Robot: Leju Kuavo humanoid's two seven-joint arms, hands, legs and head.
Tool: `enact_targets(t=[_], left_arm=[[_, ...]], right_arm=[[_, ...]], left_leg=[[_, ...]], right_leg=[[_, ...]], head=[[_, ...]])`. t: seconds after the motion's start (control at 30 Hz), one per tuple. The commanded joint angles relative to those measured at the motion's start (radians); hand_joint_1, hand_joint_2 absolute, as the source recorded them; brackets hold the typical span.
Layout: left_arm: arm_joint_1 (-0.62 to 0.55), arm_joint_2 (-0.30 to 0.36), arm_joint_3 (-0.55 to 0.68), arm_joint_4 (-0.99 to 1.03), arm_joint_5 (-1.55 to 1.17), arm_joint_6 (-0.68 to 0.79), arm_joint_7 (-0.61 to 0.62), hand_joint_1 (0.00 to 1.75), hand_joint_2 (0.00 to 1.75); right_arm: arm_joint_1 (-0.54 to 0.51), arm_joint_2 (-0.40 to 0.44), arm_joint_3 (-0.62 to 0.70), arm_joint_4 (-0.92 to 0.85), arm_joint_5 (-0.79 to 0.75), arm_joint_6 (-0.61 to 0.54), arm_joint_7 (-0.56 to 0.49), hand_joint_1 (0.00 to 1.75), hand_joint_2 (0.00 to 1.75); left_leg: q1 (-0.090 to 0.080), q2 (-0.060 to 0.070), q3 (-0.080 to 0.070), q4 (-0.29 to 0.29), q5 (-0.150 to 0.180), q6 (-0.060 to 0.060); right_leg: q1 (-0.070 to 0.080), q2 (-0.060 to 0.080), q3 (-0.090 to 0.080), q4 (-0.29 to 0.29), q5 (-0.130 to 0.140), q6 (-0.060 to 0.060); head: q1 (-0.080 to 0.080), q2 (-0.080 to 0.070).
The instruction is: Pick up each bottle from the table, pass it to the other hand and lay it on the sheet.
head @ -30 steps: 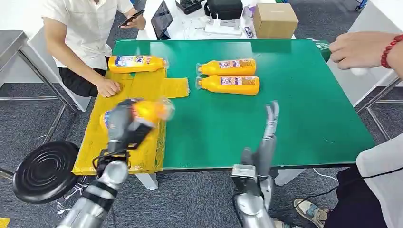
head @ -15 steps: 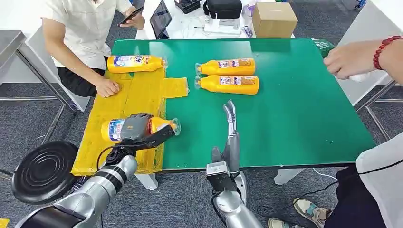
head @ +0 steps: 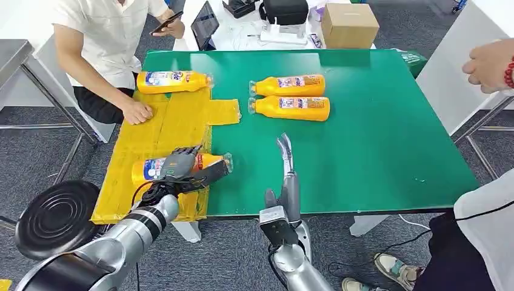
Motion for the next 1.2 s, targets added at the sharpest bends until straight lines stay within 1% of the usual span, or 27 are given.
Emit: enact_targets(t=[0.03,0.07,0.13,0.17,0.2,0.27,0.3,0.33,0.37,0.4,0.47,0.53,0.57,0.63,0.7,0.73,0.77,0.8,0.9,0.93,0.97,1.0,1.03,1.07,1.1,1.17,1.2], left_arm=[[-0.002,-0.014,0.03,0.08,0.042,-0.091,-0.032,0.0,0.0],[0.002,-0.017,0.043,0.07,0.062,-0.116,-0.072,0.0,0.0],[0.025,-0.038,0.093,0.031,0.127,-0.109,-0.181,0.0,0.0],[0.033,-0.054,0.13,0.023,0.184,-0.154,-0.228,0.0,0.0],[0.046,-0.069,0.17,0.011,0.249,-0.209,-0.27,0.0,0.0],[0.06,-0.075,0.185,-0.008,0.299,-0.249,-0.306,0.0,0.0],[0.066,-0.077,0.204,-0.019,0.326,-0.242,-0.322,0.0,0.0],[0.074,-0.072,0.182,-0.043,0.311,-0.162,-0.347,0.0,0.0],[0.074,-0.069,0.158,-0.051,0.284,-0.098,-0.342,0.0,0.0],[0.078,-0.068,0.145,-0.067,0.266,-0.043,-0.343,0.0,0.0],[0.115,-0.07,0.143,-0.137,0.27,0.076,-0.395,0.0,0.0],[0.2,-0.085,0.153,-0.284,0.308,0.274,-0.511,0.0,0.0],[0.238,-0.096,0.157,-0.344,0.353,0.293,-0.542,0.0,0.0],[0.319,-0.107,0.139,-0.485,0.487,0.224,-0.557,0.0,0.0],[0.349,-0.095,0.088,-0.552,0.511,0.271,-0.568,0.0,0.0],[0.349,-0.095,0.088,-0.552,0.511,0.271,-0.568,0.0,0.0],[0.349,-0.095,0.088,-0.552,0.511,0.271,-0.568,0.0,0.0],[0.351,-0.09,0.082,-0.567,0.533,0.28,-0.58,0.0,1.75],[0.345,-0.078,0.065,-0.583,0.527,0.373,-0.61,0.0,1.75],[0.348,-0.08,0.067,-0.592,0.551,0.373,-0.613,0.0,1.75],[0.357,-0.077,0.063,-0.615,0.607,0.356,-0.618,0.0,1.75],[0.379,-0.084,0.081,-0.647,0.7,0.32,-0.613,0.0,1.75],[0.405,-0.083,0.095,-0.675,0.777,0.283,-0.6,0.0,1.75],[0.429,-0.084,0.116,-0.697,0.875,0.234,-0.582,0.0,1.75],[0.452,-0.084,0.144,-0.71,1.01,0.187,-0.54,0.0,1.75],[0.466,-0.061,0.13,-0.714,1.094,0.171,-0.544,0.0,1.75],[0.466,-0.061,0.13,-0.714,1.094,0.171,-0.544,0.0,1.75]], right_arm=[[-0.031,-0.019,0.0,0.068,-0.013,0.006,-0.002,0.0,0.0],[-0.03,-0.02,-0.002,0.07,-0.013,0.003,-0.002,0.0,0.0],[-0.024,-0.029,-0.001,0.056,-0.024,-0.007,-0.002,0.0,0.0],[-0.023,-0.034,0.006,0.04,-0.014,-0.036,-0.002,0.0,0.0],[-0.02,-0.031,0.003,0.031,-0.022,-0.036,-0.002,0.0,0.0],[-0.018,-0.025,-0.005,0.022,-0.002,-0.036,-0.002,0.0,0.0],[-0.024,-0.025,0.008,0.036,-0.013,-0.036,-0.002,0.0,0.0],[-0.025,-0.027,0.007,0.042,0.003,-0.036,-0.002,0.0,0.0],[-0.023,-0.028,0.006,0.05,0.011,-0.036,-0.002,0.0,0.0],[-0.024,-0.029,0.014,0.064,-0.001,-0.036,-0.002,0.0,0.0],[-0.007,-0.032,0.009,0.053,-0.007,-0.036,-0.002,0.0,0.0],[0.014,-0.031,-0.002,0.021,0.004,-0.036,-0.002,0.0,0.0],[0.025,-0.028,-0.01,0.0,0.01,-0.036,-0.002,0.0,0.0],[0.045,-0.03,-0.012,-0.041,0.017,-0.036,-0.002,0.0,0.0],[0.049,-0.034,-0.006,-0.065,0.029,-0.036,-0.002,0.0,0.0],[0.049,-0.034,-0.006,-0.065,0.029,-0.036,-0.002,0.0,0.0],[0.049,-0.034,-0.006,-0.065,0.029,-0.036,-0.002,0.0,0.0],[0.046,-0.033,-0.004,-0.066,0.033,-0.036,-0.002,0.0,0.0],[0.04,-0.032,-0.002,-0.063,0.042,-0.036,-0.002,0.0,0.0],[0.042,-0.028,-0.012,-0.061,0.062,-0.036,-0.002,0.0,0.0],[0.053,-0.016,-0.054,-0.048,0.147,-0.036,-0.002,0.0,0.0],[0.037,-0.003,-0.114,0.077,0.243,-0.036,-0.002,0.0,0.0],[0.007,-0.029,-0.107,0.16,0.227,-0.027,0.031,0.0,1.75],[0.006,-0.039,-0.175,0.176,0.284,-0.036,0.028,0.0,1.75],[0.006,-0.029,-0.287,0.202,0.331,-0.036,0.007,0.0,1.75],[-0.016,-0.069,-0.302,0.236,0.303,-0.036,0.002,0.0,1.75],[-0.016,-0.069,-0.302,0.236,0.303,-0.036,0.002,0.0,1.75]], left_leg=[[0.002,0.003,0.004,-0.001,0.0,-0.002],[0.001,0.002,0.003,-0.001,0.0,-0.001],[0.001,0.001,0.002,-0.001,0.0,-0.001],[0.001,0.0,0.004,-0.001,0.0,-0.001],[0.0,-0.001,0.004,-0.001,0.0,-0.001],[0.0,-0.002,0.004,-0.001,0.0,-0.001],[0.001,-0.002,0.005,-0.001,0.0,-0.001],[0.001,-0.002,0.006,-0.002,0.001,-0.002],[0.0,-0.006,0.005,-0.001,0.0,-0.001],[0.0,-0.004,0.006,-0.002,0.0,-0.001],[0.001,-0.003,0.005,-0.001,0.0,-0.001],[0.001,-0.001,0.006,-0.002,0.0,-0.002],[0.0,-0.003,0.005,-0.002,0.0,-0.001],[0.0,-0.004,0.004,-0.001,0.0,-0.001],[0.0,-0.002,0.004,-0.001,-0.001,-0.001],[0.001,-0.001,0.006,0.0,-0.003,-0.002],[0.0,-0.002,0.002,0.0,-0.001,-0.001],[0.001,-0.001,0.002,0.0,-0.001,-0.001],[0.0,-0.002,-0.002,0.0,0.0,-0.001],[0.001,-0.001,0.0,0.0,-0.001,-0.002],[0.0,-0.001,-0.002,0.0,0.0,-0.001],[0.001,-0.001,-0.001,0.0,-0.001,-0.002],[0.001,-0.002,0.0,-0.001,0.0,-0.001],[0.0,-0.001,0.001,-0.002,0.0,-0.001],[0.001,0.0,0.003,-0.003,0.0,-0.002],[0.001,0.0,0.004,-0.003,0.0,-0.002],[0.0,-0.001,0.003,-0.003,0.0,-0.001]], right_leg=[[0.002,0.001,0.004,-0.003,0.001,-0.003],[0.001,0.001,0.003,-0.002,0.0,-0.002],[0.001,0.0,0.003,-0.001,0.0,-0.001],[0.001,-0.001,0.004,-0.002,0.0,-0.002],[0.0,-0.002,0.004,-0.002,0.0,-0.001],[0.0,-0.003,0.005,-0.002,0.0,-0.001],[0.001,-0.004,0.006,-0.003,0.0,-0.002],[0.002,-0.005,0.007,-0.004,0.001,-0.003],[0.0,-0.006,0.007,-0.002,0.0,-0.001],[0.001,-0.005,0.008,-0.003,0.001,-0.002],[0.001,-0.004,0.007,-0.002,0.001,-0.002],[0.002,-0.003,0.008,-0.004,0.001,-0.003],[0.001,-0.005,0.006,-0.002,0.0,-0.002],[0.0,-0.007,0.005,-0.002,-0.001,-0.002],[0.001,-0.004,0.005,-0.001,-0.001,-0.002],[0.001,-0.004,0.006,-0.002,-0.002,-0.003],[0.0,-0.004,0.003,-0.001,-0.001,-0.001],[0.001,-0.004,0.003,-0.001,-0.001,-0.002],[0.0,-0.005,-0.001,-0.001,0.0,-0.001],[0.002,-0.004,0.0,-0.001,0.0,-0.002],[0.001,-0.004,-0.001,0.0,0.0,-0.002],[0.002,-0.004,0.0,-0.001,0.0,-0.003],[0.001,-0.005,0.001,-0.002,0.0,-0.002],[0.001,-0.004,0.001,-0.003,0.0,-0.001],[0.001,-0.003,0.003,-0.004,0.001,-0.002],[0.002,-0.004,0.005,-0.005,0.001,-0.002],[0.001,-0.005,0.004,-0.004,0.0,-0.002]], head=[[0.0,0.0],[0.0,0.0],[0.0,0.0],[0.0,0.0],[0.0,0.0],[0.0,0.0],[0.0,0.0],[0.0,0.0],[0.0,0.0],[0.0,0.0],[0.0,0.0],[0.0,0.0],[0.0,0.0],[0.0,0.0],[0.0,0.0],[0.0,0.0],[0.0,0.0],[0.0,0.0],[0.0,0.0],[0.0,0.0],[0.0,0.0],[0.0,0.0],[0.0,0.0],[0.0,0.0],[0.0,0.0],[0.0,0.0],[0.0,0.0]])
